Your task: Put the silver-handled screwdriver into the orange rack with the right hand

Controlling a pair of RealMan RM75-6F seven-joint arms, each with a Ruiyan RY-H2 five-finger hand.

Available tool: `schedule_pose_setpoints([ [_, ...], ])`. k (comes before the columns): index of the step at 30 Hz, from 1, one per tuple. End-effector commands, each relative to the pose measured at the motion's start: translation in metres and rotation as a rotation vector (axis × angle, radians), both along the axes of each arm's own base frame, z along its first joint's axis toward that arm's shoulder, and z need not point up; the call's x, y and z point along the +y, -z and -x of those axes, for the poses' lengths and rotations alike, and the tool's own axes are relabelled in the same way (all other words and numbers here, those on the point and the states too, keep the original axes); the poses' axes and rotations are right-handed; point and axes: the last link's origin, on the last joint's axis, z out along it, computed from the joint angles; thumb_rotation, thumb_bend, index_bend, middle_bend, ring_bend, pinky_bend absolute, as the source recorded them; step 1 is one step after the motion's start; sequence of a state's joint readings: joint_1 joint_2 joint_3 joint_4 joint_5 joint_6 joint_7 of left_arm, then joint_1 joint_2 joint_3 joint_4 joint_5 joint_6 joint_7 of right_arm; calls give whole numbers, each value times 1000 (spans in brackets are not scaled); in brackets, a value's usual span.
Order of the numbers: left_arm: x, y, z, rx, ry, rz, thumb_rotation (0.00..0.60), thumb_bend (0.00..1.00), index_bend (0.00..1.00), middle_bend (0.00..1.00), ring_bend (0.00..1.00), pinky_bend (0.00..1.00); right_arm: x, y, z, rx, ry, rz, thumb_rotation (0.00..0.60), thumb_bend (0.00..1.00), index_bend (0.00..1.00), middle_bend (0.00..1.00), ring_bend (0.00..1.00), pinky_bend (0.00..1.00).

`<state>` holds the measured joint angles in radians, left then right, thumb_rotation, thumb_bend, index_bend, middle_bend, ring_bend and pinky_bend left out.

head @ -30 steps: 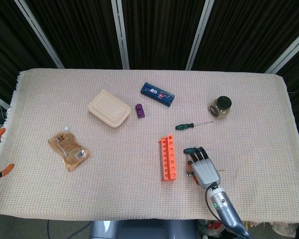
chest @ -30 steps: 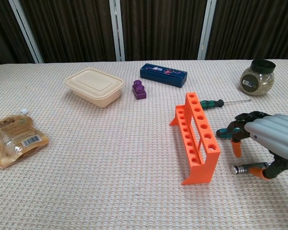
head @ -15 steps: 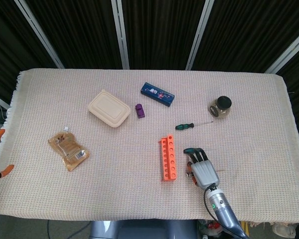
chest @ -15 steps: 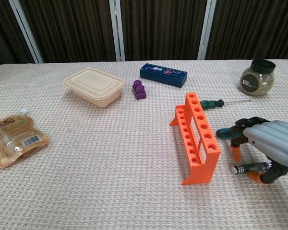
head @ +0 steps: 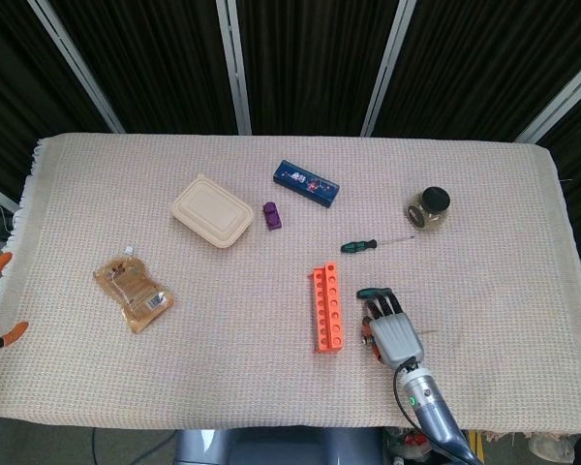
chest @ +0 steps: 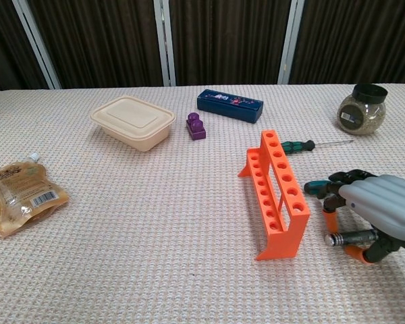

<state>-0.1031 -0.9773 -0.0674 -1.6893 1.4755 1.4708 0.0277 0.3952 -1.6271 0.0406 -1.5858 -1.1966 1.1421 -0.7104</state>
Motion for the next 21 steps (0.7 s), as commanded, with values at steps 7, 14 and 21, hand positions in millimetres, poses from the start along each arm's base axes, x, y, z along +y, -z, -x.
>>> schedule_pose_setpoints([
  [7, -1, 0, 3, -9, -10, 13, 600, 160, 83, 0, 0, 0, -2, -2, -1, 57, -45, 33, 600, 324, 593, 211, 0, 0],
  [14, 0, 2, 2, -11, -1, 16, 600, 161, 83, 0, 0, 0, -1, -27, -12, -20, -70, 57, 600, 346, 645, 242, 0, 0],
  [21, 1, 5, -5, -4, 18, 29, 600, 162, 83, 0, 0, 0, -4, -73, -34, -315, 14, 6, 600, 347, 664, 250, 0, 0],
])
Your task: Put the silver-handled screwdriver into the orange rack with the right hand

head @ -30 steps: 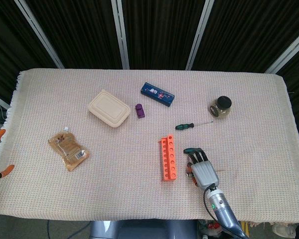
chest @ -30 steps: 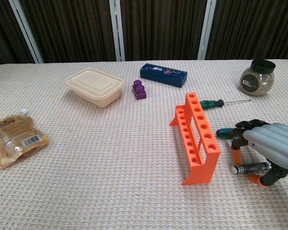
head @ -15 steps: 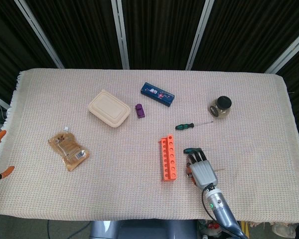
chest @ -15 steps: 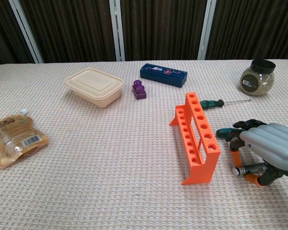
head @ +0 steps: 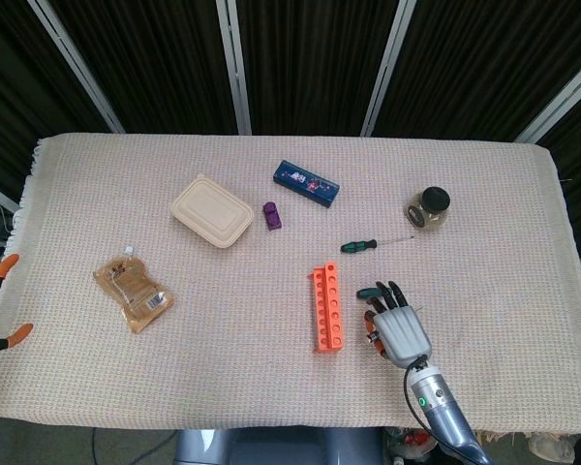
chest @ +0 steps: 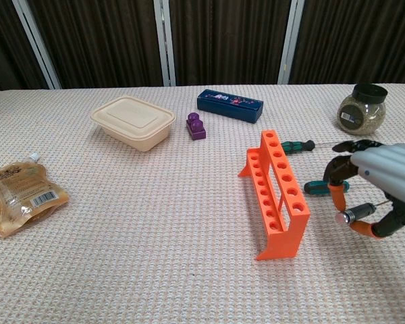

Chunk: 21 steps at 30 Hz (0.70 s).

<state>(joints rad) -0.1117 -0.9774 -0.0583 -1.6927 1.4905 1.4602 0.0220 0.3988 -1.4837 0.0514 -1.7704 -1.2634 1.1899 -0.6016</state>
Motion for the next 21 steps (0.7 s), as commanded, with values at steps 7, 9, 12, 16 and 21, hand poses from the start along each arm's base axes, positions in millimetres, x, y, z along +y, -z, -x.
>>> schedule_pose_setpoints([
  [7, 3, 10, -13, 19, 41, 41, 600, 166, 83, 0, 0, 0, -16, -69, -27, -493, 188, -172, 600, 346, 666, 250, 0, 0],
  [9, 3, 12, -17, 24, 49, 45, 600, 166, 83, 0, 0, 0, -19, -78, -31, -577, 221, -197, 600, 346, 666, 250, 0, 0],
  [12, 2, 14, -21, 30, 63, 51, 600, 166, 82, 0, 0, 0, -23, -89, -38, -701, 265, -235, 600, 347, 666, 252, 0, 0],
  [16, 0, 20, -28, 57, 81, 72, 600, 168, 83, 0, 0, 0, -28, -103, -45, -839, 322, -328, 600, 346, 665, 253, 0, 0],
  [21, -5, 30, -31, 110, 83, 87, 600, 169, 82, 0, 0, 0, -34, -109, -54, -997, 361, -427, 600, 347, 666, 253, 0, 0],
])
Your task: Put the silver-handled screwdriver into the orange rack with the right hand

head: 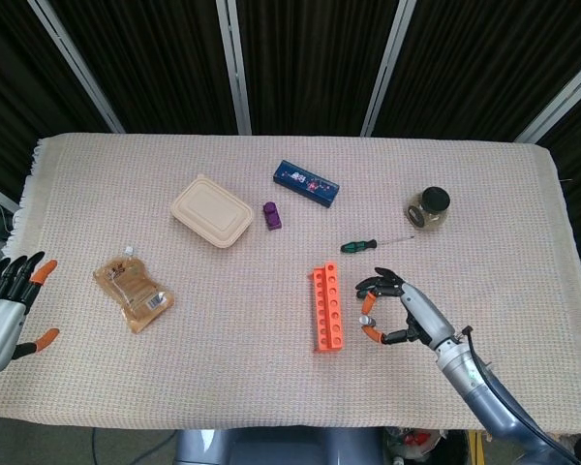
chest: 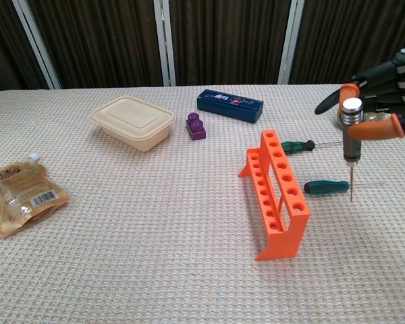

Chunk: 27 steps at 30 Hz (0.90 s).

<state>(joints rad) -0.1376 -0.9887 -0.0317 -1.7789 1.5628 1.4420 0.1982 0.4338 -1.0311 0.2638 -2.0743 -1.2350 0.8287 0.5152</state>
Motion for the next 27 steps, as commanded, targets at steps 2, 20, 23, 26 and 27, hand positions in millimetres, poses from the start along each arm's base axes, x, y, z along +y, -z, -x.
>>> schedule_pose_setpoints([
  [2, -5, 10, -3, 15, -1, 7, 600, 170, 82, 0, 0, 0, -9, -15, -21, -198, 6, -122, 600, 346, 666, 253, 0, 0],
  [20, -6, 9, 1, -6, -14, -4, 600, 168, 78, 0, 0, 0, -29, 2, -30, -270, -27, -145, 600, 346, 668, 254, 0, 0],
  [23, -5, 8, 2, -8, -17, -5, 600, 170, 78, 0, 0, 0, -29, 4, -29, -262, -22, -143, 600, 346, 668, 254, 0, 0],
  [26, -5, 9, 4, -20, -23, 3, 600, 170, 78, 0, 0, 0, -29, 5, -28, -257, -19, -135, 600, 346, 669, 253, 0, 0],
  [27, -5, 9, 4, -21, -26, 4, 600, 171, 78, 0, 0, 0, -29, 6, -29, -256, -17, -136, 600, 346, 668, 254, 0, 0],
])
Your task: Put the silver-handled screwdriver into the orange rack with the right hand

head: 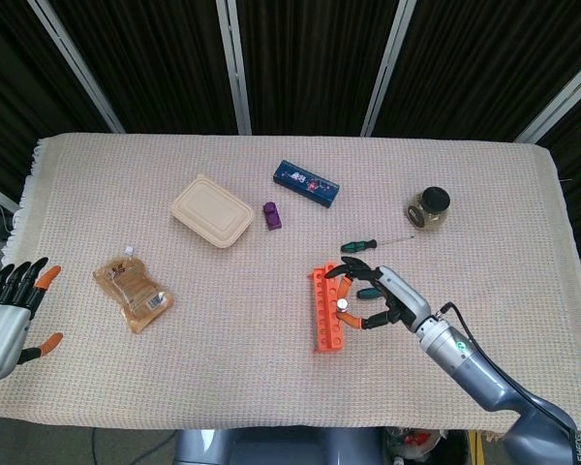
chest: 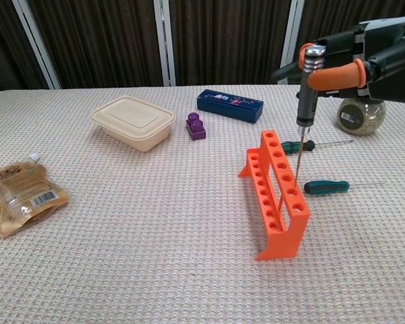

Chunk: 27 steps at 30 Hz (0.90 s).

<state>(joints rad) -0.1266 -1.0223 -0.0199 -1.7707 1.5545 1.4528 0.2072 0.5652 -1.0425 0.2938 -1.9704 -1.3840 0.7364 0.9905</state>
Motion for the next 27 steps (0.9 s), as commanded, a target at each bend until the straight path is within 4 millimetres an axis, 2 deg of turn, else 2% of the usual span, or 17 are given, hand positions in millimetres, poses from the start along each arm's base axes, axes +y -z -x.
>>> schedule_pose_setpoints([
  [1, 0, 0, 2, -1, -6, 3, 600, 171, 77, 0, 0, 0, 0, 2, 0, 4, 5, 0, 600, 346, 668, 254, 0, 0],
  [27, 3, 0, 8, -1, -26, -2, 600, 170, 73, 0, 0, 0, 4, 8, -10, 27, -21, -4, 600, 347, 668, 254, 0, 0],
])
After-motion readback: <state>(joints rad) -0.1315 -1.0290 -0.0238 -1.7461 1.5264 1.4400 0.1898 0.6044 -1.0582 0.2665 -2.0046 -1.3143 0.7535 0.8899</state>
